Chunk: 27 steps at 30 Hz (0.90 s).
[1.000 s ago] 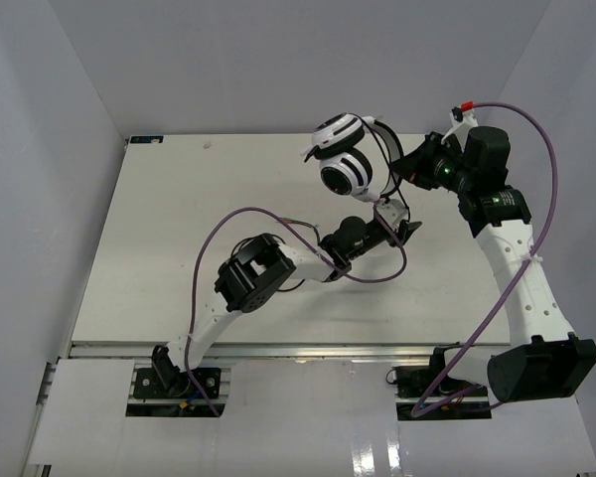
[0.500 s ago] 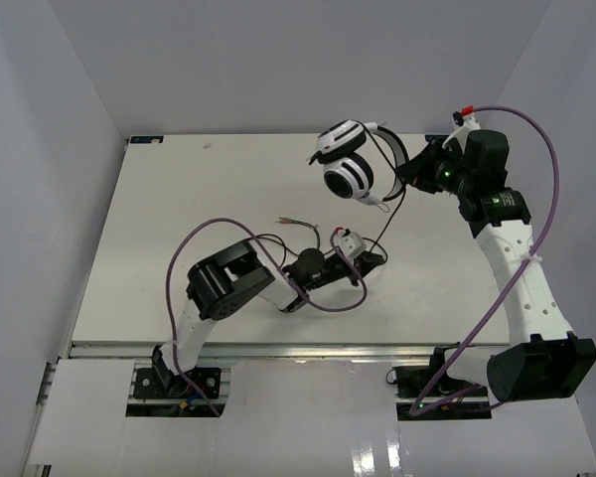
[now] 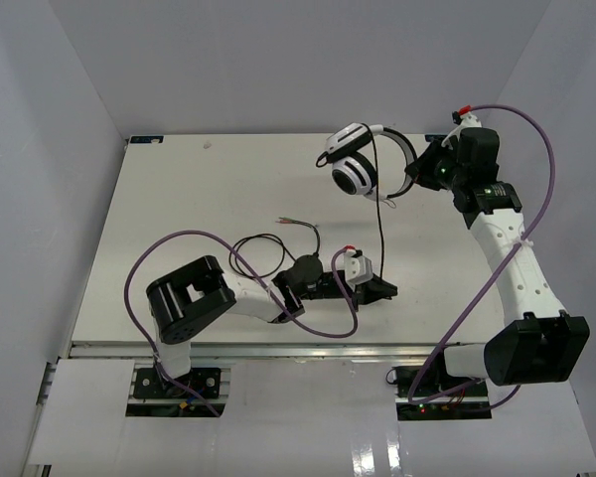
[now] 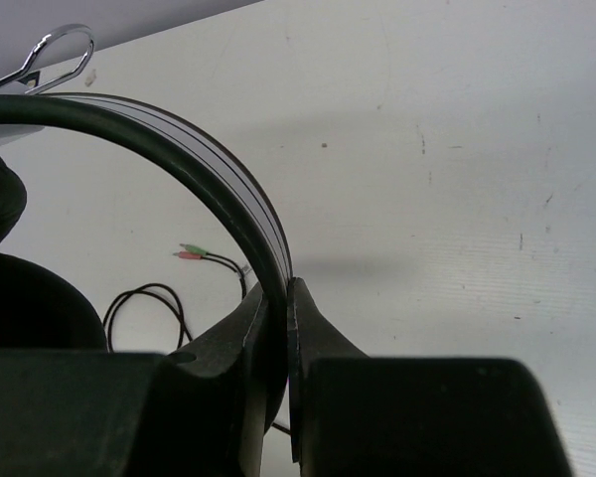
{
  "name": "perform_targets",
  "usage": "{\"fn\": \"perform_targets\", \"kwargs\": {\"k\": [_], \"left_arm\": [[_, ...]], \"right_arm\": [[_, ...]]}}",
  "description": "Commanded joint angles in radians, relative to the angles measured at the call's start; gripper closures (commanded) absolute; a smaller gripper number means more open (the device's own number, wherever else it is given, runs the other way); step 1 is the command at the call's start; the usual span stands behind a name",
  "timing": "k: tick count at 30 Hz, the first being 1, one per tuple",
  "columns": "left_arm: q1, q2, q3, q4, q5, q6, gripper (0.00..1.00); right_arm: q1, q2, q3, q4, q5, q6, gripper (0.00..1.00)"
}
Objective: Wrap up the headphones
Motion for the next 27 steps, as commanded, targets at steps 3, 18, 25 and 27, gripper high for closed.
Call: {"fn": "perform_targets", "kwargs": {"k": [3, 18, 25, 27], "left_arm": [[0.021, -0.059, -0.046, -0.05, 0.004, 0.061, 1.0], [0.354, -0.041, -0.052, -0.16, 0.22, -0.07, 1.0], [0.47, -0.066, 0.085, -0.356, 0.399, -0.103, 1.0], [0.53, -0.088, 0.139, -0.493, 0.435, -0.142, 1.0]], "right_arm": [[-0.011, -0.027, 0.03, 0.108, -0.014, 0.0, 0.92], [-0.085, -0.145, 0.006, 0.141, -0.763, -0.228, 0.92], [-0.077, -0.154, 0.026, -0.089, -0.887, -0.594, 0.92], [-0.077, -0.157, 0.055, -0.209, -0.817, -0.756, 0.92]]}}
